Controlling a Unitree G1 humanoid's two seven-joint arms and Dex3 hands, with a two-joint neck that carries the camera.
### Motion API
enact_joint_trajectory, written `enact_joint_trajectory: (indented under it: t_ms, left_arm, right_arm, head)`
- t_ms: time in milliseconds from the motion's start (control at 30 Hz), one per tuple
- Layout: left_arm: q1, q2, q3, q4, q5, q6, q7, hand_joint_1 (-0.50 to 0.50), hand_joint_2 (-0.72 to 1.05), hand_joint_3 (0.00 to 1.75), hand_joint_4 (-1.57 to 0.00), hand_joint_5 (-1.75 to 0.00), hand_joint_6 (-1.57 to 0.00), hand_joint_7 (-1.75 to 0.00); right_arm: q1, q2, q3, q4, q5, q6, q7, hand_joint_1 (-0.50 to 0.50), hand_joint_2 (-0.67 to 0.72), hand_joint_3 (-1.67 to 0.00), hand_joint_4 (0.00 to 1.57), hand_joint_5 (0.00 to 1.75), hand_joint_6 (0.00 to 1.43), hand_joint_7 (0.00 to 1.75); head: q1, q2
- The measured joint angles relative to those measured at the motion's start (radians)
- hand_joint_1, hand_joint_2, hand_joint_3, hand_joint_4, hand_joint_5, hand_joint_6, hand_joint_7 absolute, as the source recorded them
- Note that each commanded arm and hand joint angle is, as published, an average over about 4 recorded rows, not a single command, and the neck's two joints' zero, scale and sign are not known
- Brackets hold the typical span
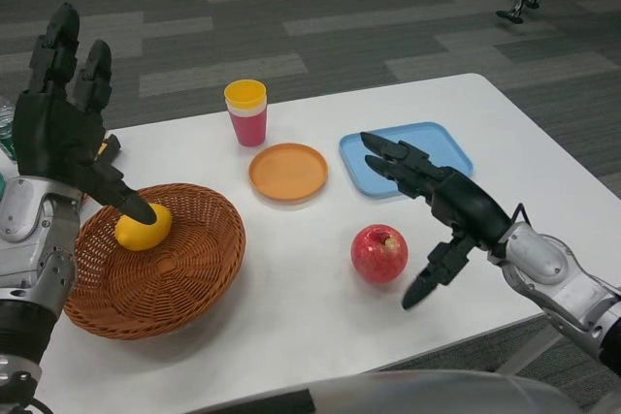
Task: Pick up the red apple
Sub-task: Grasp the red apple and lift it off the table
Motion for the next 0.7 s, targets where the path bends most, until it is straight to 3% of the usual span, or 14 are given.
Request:
enact_joint_trajectory:
  t_ms: [133,433,567,700]
  left_arm:
    - [0.000,0.000,0.000,0.000,0.000,0.000,0.000,-0.50,-0.55,0.09,0.00,0.00,0.00,-0.14]
    - [0.003,0.002,0.001,-0.001,-0.005,0.000,0.000,-0.50,-0.55,0.09,0.00,0.00,0.00,-0.14]
    - [0.005,0.003,0.001,0.000,-0.007,0.000,0.001,-0.50,-0.55,0.07,0.00,0.00,0.00,-0.14]
    - [0.007,0.003,0.001,0.000,-0.007,0.001,0.001,-0.50,-0.55,0.09,0.00,0.00,0.00,-0.14]
  right_arm:
    - [-0.001,0.002,0.001,0.016,0.000,0.000,0.000,-0.42,0.46,0.00,0.00,0.00,0.00,0.00]
    - [-0.075,0.010,0.080,0.127,-0.003,-0.001,0.013,-0.42,0.38,0.00,0.00,0.00,0.00,0.00]
    - [-0.138,0.052,0.112,0.210,-0.011,0.000,0.062,-0.42,0.34,0.00,0.00,0.00,0.00,0.00]
    - [-0.206,0.086,0.130,0.274,-0.046,0.026,0.130,-0.42,0.41,0.00,0.00,0.00,0.00,0.00]
  head:
    - [0.007,-0.005]
    - [0.013,-0.008]
    - [0.021,-0.013]
    - [0.024,-0.016]
